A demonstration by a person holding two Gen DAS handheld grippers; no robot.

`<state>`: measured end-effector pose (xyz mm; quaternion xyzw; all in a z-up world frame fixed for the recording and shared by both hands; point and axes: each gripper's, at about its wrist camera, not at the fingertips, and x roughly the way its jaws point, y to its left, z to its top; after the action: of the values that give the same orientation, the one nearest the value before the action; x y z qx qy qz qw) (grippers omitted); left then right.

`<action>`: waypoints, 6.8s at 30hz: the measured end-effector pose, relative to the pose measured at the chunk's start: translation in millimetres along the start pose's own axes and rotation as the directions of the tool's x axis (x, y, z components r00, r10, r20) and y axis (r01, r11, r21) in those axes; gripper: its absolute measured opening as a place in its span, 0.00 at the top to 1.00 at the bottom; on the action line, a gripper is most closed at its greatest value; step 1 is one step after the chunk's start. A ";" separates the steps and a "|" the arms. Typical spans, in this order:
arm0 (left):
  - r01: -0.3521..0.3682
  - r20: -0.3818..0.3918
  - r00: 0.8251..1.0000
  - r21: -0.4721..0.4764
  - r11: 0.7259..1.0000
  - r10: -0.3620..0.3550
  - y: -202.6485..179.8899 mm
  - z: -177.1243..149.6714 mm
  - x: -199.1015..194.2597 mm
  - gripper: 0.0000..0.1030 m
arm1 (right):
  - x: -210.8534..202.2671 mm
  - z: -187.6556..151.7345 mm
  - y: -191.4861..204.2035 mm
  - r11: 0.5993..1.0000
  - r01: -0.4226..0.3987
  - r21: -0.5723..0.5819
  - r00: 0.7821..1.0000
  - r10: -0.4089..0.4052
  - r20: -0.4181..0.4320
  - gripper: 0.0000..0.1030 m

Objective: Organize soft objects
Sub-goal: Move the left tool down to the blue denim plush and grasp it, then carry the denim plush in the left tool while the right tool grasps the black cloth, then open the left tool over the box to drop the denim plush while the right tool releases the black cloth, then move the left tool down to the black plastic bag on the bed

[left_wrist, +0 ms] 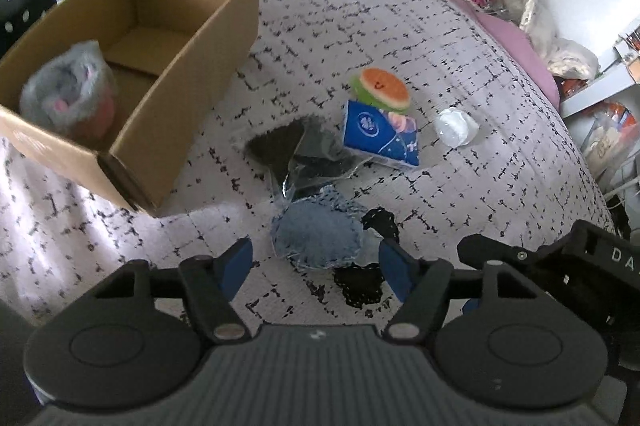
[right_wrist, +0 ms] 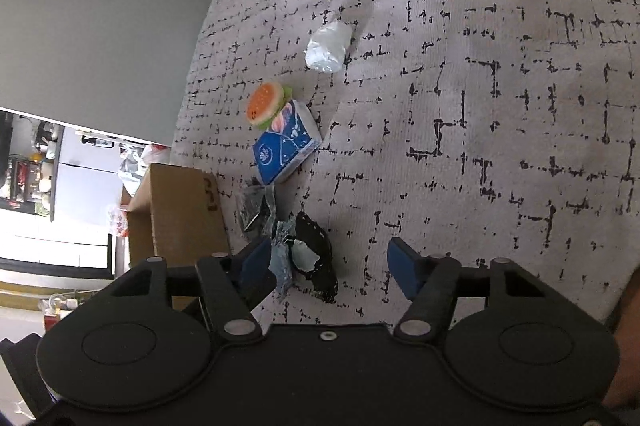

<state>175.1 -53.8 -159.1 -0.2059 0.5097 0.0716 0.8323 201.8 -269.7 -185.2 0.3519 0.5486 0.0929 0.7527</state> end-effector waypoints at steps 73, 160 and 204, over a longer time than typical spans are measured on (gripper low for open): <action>-0.006 0.184 0.983 0.036 0.999 -0.001 13.3 31.0 -62.2 0.60 | -3.7 -12.9 65.9 0.963 -0.015 -0.269 0.977 0.072 0.203 0.80; 0.065 0.108 0.993 -0.118 0.991 -0.052 155.0 85.0 -54.8 0.44 | 51.8 -63.9 170.3 0.835 -0.213 -0.508 0.933 0.328 0.148 0.80; -0.064 0.164 0.984 -0.040 0.997 0.070 116.7 84.1 -84.8 0.21 | 4.2 -52.5 143.1 0.902 -0.096 -0.422 0.971 0.178 0.159 0.20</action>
<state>165.6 94.4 -82.9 -0.1964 0.4440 0.1251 0.8652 191.8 -139.9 -105.8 0.2310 0.4147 0.2244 0.8511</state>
